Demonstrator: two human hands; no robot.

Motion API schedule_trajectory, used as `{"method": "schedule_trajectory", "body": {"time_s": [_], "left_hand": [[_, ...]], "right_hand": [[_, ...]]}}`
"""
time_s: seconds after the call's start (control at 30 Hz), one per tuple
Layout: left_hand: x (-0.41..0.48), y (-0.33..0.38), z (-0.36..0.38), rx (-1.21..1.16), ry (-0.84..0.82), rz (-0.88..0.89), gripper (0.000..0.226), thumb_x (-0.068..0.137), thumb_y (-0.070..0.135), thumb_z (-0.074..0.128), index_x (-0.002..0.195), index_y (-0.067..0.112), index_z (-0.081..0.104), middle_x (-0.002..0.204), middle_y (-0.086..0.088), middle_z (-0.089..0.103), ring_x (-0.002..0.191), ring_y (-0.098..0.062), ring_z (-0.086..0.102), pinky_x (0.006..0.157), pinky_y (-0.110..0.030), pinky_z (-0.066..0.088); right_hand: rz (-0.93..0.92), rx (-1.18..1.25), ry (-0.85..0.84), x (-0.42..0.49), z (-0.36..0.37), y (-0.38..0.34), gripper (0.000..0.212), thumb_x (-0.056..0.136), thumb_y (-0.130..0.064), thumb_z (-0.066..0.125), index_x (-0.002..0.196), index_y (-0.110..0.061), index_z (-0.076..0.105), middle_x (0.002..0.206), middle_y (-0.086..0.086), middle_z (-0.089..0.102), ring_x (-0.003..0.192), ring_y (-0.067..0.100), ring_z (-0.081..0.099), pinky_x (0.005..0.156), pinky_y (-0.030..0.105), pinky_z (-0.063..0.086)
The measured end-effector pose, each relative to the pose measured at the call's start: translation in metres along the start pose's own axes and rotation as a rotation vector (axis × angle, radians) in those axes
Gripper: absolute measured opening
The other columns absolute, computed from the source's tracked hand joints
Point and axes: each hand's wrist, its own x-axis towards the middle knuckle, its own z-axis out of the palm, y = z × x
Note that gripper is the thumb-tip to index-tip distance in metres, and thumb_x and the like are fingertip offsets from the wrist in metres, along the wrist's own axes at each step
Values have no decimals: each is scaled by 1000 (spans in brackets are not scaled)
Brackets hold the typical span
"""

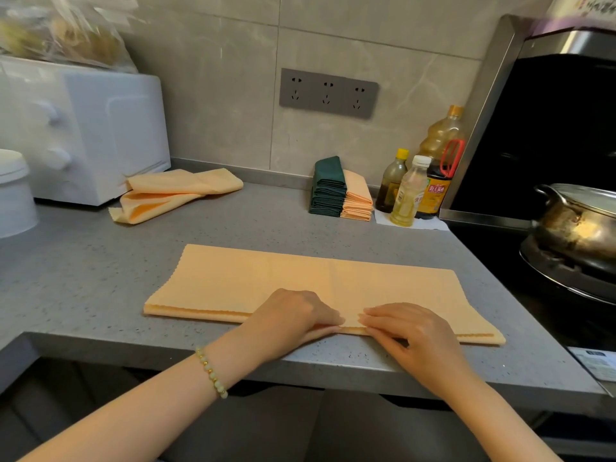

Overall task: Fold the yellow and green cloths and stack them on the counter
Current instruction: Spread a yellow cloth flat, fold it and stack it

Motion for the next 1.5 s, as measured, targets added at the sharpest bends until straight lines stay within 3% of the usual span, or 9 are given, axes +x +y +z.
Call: {"method": "schedule_trajectory", "body": {"time_s": [0.13, 0.27, 0.43, 0.53, 0.63, 0.8, 0.97, 1.23, 1.5], "left_hand": [[2, 2, -7, 2, -113, -45, 37, 94, 50, 42, 107, 33, 72, 104, 15, 72, 92, -9, 66, 67, -31, 55], [21, 7, -22, -46, -173, -334, 43, 97, 52, 38, 132, 34, 55, 125, 11, 62, 112, -9, 55, 86, -24, 43], [59, -28, -12, 93, -498, -550, 59, 103, 44, 21, 154, 17, 8, 160, -3, 11, 146, -23, 12, 119, -38, 12], [64, -44, -3, 105, -598, -614, 56, 104, 40, 13, 154, 16, 3, 161, -2, 1, 148, -23, 1, 120, -44, 1], [56, -45, 6, 72, -627, -626, 54, 104, 37, 11, 153, 17, 2, 161, 0, -1, 148, -21, -2, 119, -45, -2], [46, -44, 16, 64, -584, -645, 54, 104, 37, 10, 153, 20, -5, 160, 3, -10, 147, -17, -11, 118, -45, -8], [44, -39, 18, 44, -529, -652, 53, 104, 36, 12, 153, 22, -3, 160, 5, -9, 147, -15, -9, 118, -44, -9], [36, -46, 16, 91, -511, -695, 55, 103, 42, 12, 153, 25, -2, 160, 6, -9, 147, -17, -9, 117, -49, -8], [-16, -90, -22, 120, -529, -800, 55, 100, 53, 11, 151, 39, -1, 160, 7, -8, 148, -20, -7, 116, -55, -4]], "right_hand": [[-13, 59, -63, 6, 5, -9, 33, 90, -47, 48, 91, -30, 76, 97, -19, 71, 89, -4, 63, 77, 15, 50], [59, 153, -113, 7, 6, -10, 28, 86, -47, 52, 89, -33, 76, 97, -24, 69, 91, -10, 59, 77, 5, 46], [103, 154, -151, 9, 6, -10, 25, 85, -47, 55, 88, -32, 75, 97, -28, 66, 93, -12, 57, 76, 7, 49], [206, 160, -226, 12, 2, -13, 19, 85, -44, 61, 92, -34, 74, 97, -35, 59, 96, -13, 56, 81, 15, 51], [305, 162, -285, 30, -2, -18, 29, 93, -45, 47, 113, -36, 65, 119, -35, 49, 112, -15, 43, 99, 16, 38], [502, 219, -407, 92, 30, -15, 46, 104, -29, 26, 149, -19, 25, 156, -7, 18, 143, 8, 16, 114, 23, 12], [539, 107, -571, 105, 68, -11, 49, 104, -25, 22, 151, -16, 14, 159, 0, 10, 146, 14, 6, 119, 36, 6], [573, -80, -638, 94, 77, -11, 51, 102, -42, 11, 151, -33, 4, 159, -8, -5, 146, 25, -10, 117, 49, -5], [566, -88, -645, 95, 75, -10, 50, 101, -43, 10, 150, -37, 3, 159, -7, -6, 146, 29, -10, 116, 52, -4]]}}
